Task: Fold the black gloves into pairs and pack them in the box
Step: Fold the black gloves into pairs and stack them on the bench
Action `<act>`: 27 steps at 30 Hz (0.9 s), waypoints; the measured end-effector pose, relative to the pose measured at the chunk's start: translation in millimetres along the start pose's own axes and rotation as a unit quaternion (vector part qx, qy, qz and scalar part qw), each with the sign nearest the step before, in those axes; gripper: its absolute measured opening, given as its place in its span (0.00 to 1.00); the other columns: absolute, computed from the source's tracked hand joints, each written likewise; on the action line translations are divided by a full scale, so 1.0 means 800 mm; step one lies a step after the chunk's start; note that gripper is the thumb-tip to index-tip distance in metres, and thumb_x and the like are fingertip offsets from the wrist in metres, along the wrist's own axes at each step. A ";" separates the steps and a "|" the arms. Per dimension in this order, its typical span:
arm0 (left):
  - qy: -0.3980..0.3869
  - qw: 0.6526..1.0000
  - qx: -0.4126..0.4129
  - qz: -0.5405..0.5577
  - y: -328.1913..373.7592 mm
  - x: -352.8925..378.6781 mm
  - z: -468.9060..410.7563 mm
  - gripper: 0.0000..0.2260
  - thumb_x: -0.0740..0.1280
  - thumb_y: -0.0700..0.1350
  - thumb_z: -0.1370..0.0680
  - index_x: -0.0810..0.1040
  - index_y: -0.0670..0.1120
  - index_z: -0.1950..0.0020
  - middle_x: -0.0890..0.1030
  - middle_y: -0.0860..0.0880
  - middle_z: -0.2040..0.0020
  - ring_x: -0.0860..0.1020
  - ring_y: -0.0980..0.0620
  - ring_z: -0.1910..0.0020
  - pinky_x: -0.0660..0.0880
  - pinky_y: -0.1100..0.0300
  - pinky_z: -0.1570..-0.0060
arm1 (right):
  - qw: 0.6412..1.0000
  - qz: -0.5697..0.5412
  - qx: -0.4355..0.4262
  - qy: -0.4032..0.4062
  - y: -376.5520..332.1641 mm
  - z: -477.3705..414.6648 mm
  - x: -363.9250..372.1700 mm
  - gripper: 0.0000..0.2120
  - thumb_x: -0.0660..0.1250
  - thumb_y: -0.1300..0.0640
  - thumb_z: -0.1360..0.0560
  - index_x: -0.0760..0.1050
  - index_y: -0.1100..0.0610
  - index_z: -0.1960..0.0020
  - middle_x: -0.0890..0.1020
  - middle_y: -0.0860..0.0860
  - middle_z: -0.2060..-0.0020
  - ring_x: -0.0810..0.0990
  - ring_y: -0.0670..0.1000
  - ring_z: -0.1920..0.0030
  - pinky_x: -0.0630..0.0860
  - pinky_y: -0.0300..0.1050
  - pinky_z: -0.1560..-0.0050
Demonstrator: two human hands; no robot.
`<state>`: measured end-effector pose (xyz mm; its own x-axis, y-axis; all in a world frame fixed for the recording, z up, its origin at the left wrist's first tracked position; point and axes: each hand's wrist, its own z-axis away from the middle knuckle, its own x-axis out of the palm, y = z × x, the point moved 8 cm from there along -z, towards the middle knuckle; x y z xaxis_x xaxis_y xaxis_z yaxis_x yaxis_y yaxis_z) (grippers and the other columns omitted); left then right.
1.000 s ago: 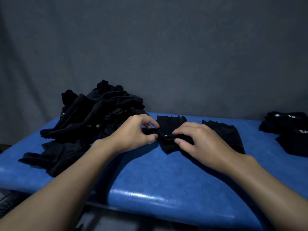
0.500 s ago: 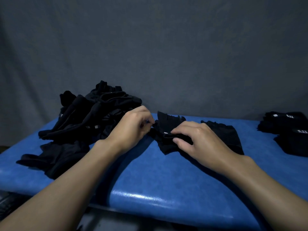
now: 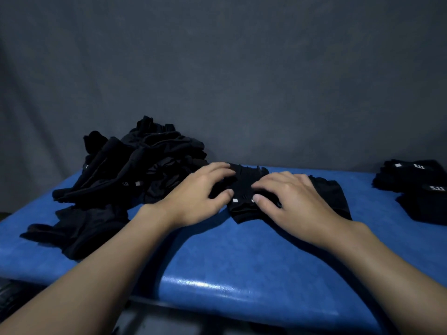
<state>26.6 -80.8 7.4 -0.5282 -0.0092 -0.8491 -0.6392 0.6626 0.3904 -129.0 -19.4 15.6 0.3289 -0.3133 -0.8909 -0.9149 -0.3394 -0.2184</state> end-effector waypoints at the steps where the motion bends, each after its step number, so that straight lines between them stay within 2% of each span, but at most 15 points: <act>1: -0.024 1.000 -0.006 -0.003 -0.001 0.008 0.001 0.24 0.62 0.56 0.22 0.71 0.51 0.27 0.66 0.55 0.25 0.65 0.58 0.27 0.59 0.64 0.28 | 1.000 0.021 0.015 -0.006 0.005 0.000 0.001 0.18 0.56 0.41 0.20 0.74 0.45 0.34 0.75 0.38 0.38 0.69 0.43 0.37 0.58 0.47 0.33; 3: -0.058 0.998 -0.021 0.000 -0.003 0.018 0.003 0.23 0.62 0.57 0.20 0.68 0.53 0.25 0.62 0.56 0.23 0.62 0.58 0.25 0.57 0.64 0.27 | 0.998 0.046 0.042 -0.025 0.014 0.002 0.005 0.20 0.53 0.40 0.20 0.71 0.45 0.32 0.75 0.40 0.37 0.70 0.45 0.37 0.57 0.49 0.32; 6: -0.052 0.998 -0.029 0.017 -0.004 0.017 0.003 0.22 0.63 0.56 0.20 0.69 0.53 0.26 0.64 0.57 0.26 0.64 0.59 0.27 0.56 0.69 0.32 | 0.997 0.037 0.052 -0.043 0.019 0.004 0.009 0.21 0.51 0.40 0.19 0.71 0.46 0.32 0.77 0.42 0.37 0.72 0.46 0.37 0.56 0.49 0.31; 11: -0.051 0.998 -0.027 0.019 -0.001 0.016 0.002 0.23 0.64 0.58 0.21 0.71 0.52 0.27 0.65 0.58 0.28 0.66 0.60 0.30 0.60 0.68 0.34 | 0.998 0.012 0.035 -0.045 0.019 0.005 0.006 0.20 0.54 0.40 0.19 0.71 0.45 0.32 0.76 0.40 0.36 0.71 0.42 0.36 0.54 0.48 0.29; 15: -0.030 0.999 -0.026 0.023 0.002 0.011 0.002 0.30 0.62 0.64 0.26 0.73 0.50 0.28 0.66 0.59 0.30 0.68 0.61 0.32 0.63 0.67 0.34 | 0.999 -0.011 0.017 -0.044 0.016 0.006 0.006 0.17 0.56 0.41 0.20 0.73 0.45 0.35 0.75 0.38 0.38 0.72 0.41 0.38 0.56 0.49 0.29; 19: -0.018 0.999 -0.017 0.020 0.003 0.010 0.002 0.28 0.67 0.61 0.24 0.74 0.48 0.29 0.66 0.58 0.30 0.69 0.63 0.37 0.63 0.72 0.41 | 0.999 -0.018 0.013 -0.028 0.016 0.006 -0.001 0.13 0.58 0.43 0.19 0.75 0.44 0.38 0.75 0.37 0.41 0.70 0.39 0.43 0.56 0.48 0.29; 25: -0.037 0.999 -0.015 0.012 0.001 0.016 0.004 0.29 0.67 0.63 0.24 0.73 0.49 0.28 0.65 0.57 0.31 0.67 0.61 0.33 0.62 0.69 0.35 | 0.999 -0.005 0.023 -0.039 0.019 0.008 0.002 0.14 0.57 0.43 0.19 0.75 0.44 0.39 0.76 0.37 0.42 0.73 0.40 0.40 0.54 0.50 0.28; 27: -0.044 0.999 -0.016 0.000 0.000 0.018 0.003 0.32 0.65 0.67 0.26 0.72 0.49 0.28 0.66 0.56 0.29 0.65 0.60 0.30 0.61 0.66 0.32 | 0.999 -0.004 0.027 -0.040 0.022 0.009 0.004 0.14 0.57 0.45 0.19 0.75 0.44 0.37 0.76 0.37 0.41 0.72 0.40 0.40 0.54 0.50 0.28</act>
<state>21.0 -79.2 -5.6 -0.4776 0.0574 -0.8767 -0.6571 0.6391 0.3998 -145.5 -20.0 6.6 0.3178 -0.2375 -0.9179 -0.9246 -0.2919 -0.2446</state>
